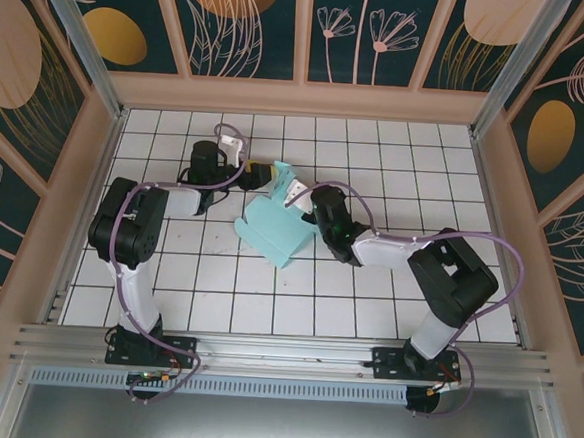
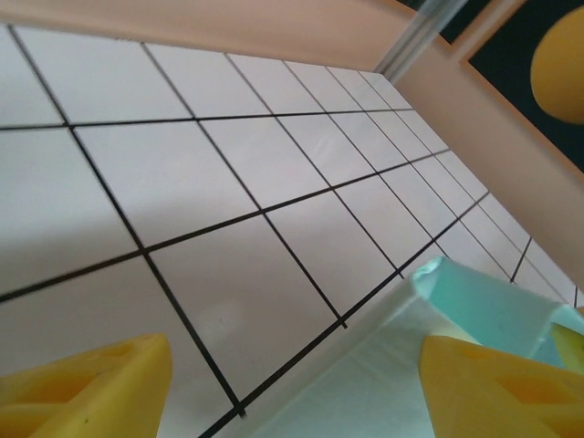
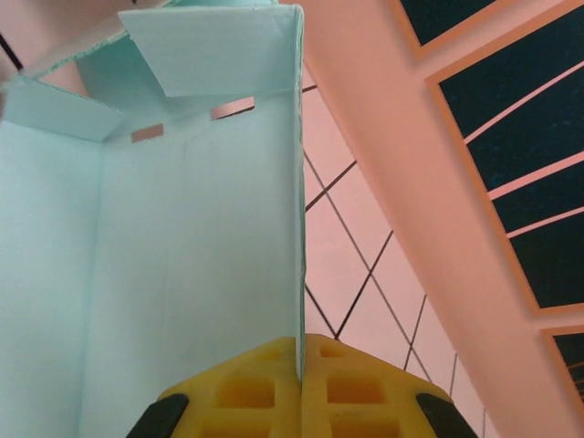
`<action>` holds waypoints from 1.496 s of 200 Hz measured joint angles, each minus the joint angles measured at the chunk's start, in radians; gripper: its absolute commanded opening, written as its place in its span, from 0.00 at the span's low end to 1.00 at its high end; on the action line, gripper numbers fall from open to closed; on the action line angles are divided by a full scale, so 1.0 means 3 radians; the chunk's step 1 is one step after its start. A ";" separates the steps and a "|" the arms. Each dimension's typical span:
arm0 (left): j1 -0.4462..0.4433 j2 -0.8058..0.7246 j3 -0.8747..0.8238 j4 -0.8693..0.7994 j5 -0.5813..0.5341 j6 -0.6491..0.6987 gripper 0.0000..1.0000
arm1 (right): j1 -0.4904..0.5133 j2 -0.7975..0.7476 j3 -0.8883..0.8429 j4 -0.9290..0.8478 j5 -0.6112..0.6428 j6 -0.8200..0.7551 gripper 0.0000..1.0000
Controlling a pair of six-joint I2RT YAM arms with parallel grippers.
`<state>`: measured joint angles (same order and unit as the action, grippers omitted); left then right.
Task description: Fold the paper box
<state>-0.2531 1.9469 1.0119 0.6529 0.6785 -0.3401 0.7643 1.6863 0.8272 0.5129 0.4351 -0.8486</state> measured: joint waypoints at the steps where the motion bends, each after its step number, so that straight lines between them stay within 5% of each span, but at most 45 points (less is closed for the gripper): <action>1: 0.0000 0.0000 0.0008 -0.0006 0.0009 0.0020 0.71 | -0.0001 0.0000 0.0001 -0.0006 -0.0003 0.0001 0.00; 67: 0.0028 0.0000 0.0084 -0.0177 0.0421 0.0674 0.71 | -0.0069 -0.0003 0.0079 -0.0521 -0.0243 0.0170 0.00; 145: 0.0252 0.0003 0.0042 -0.0164 0.0551 0.0643 0.71 | -0.0075 -0.0003 0.0100 -0.0567 -0.0220 0.0057 0.00; 229: 0.0277 0.0439 0.0483 -0.0973 0.1083 0.1085 0.71 | -0.0075 -0.0003 0.0188 -0.0603 -0.0224 0.0042 0.00; 299: 0.0276 0.0547 0.0495 -0.1011 0.1450 0.1104 0.70 | -0.0072 0.0102 0.0303 -0.0604 -0.0205 -0.0098 0.00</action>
<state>-0.1703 2.1109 1.1603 0.3496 1.1133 -0.0090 0.7425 1.7168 0.9180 0.3317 0.3737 -0.8780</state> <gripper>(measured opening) 0.703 0.045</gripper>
